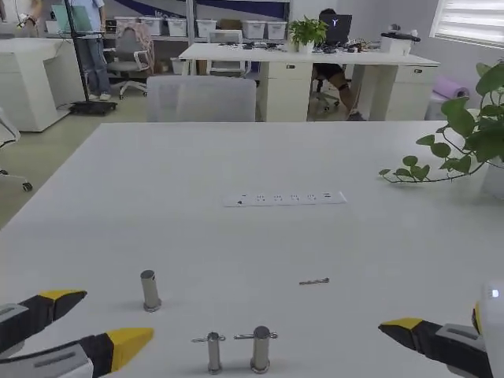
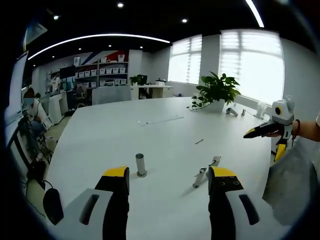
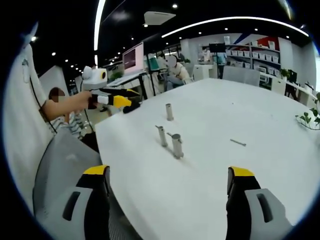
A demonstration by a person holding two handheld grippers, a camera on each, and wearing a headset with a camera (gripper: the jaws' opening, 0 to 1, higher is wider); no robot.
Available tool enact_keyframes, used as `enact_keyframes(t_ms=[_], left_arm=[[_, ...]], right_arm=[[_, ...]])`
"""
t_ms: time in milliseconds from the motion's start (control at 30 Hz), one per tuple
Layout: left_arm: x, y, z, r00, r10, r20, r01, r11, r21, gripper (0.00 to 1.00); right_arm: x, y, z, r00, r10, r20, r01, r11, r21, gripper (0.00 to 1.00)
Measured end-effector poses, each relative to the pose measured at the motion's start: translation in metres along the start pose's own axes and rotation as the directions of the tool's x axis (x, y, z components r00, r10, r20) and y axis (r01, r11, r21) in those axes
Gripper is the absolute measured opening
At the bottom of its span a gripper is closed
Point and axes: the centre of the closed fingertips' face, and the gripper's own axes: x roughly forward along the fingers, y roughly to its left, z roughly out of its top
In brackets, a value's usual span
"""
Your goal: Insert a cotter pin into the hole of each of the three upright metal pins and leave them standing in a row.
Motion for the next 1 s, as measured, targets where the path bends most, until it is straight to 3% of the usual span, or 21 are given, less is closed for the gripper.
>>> enact_keyframes(t_ms=[100, 300, 667, 1000], left_arm=[[0.005, 0.01, 0.008, 0.9995, 0.019, 0.024, -0.019, 1.0, -0.01, 0.62], [0.02, 0.025, 0.014, 0.9987, 0.037, 0.034, -0.037, 0.999, -0.008, 0.57], [0.05, 0.032, 0.004, 0.999, 0.034, 0.03, -0.034, 0.999, 0.001, 0.45], [0.073, 0.048, -0.008, 0.9984, 0.057, 0.006, -0.057, 0.998, 0.001, 0.38]], right_arm=[[0.0, 0.0, 0.001, 1.0, 0.0, 0.001, 0.0, 1.0, -0.002, 0.98], [0.0, -0.002, 0.003, 1.0, -0.006, 0.0, 0.006, 1.0, -0.002, 0.97], [0.004, -0.003, 0.006, 0.9999, -0.003, 0.013, 0.003, 1.0, 0.015, 0.94], [0.003, -0.009, 0.005, 0.9996, -0.021, 0.019, 0.02, 0.999, 0.031, 0.93]])
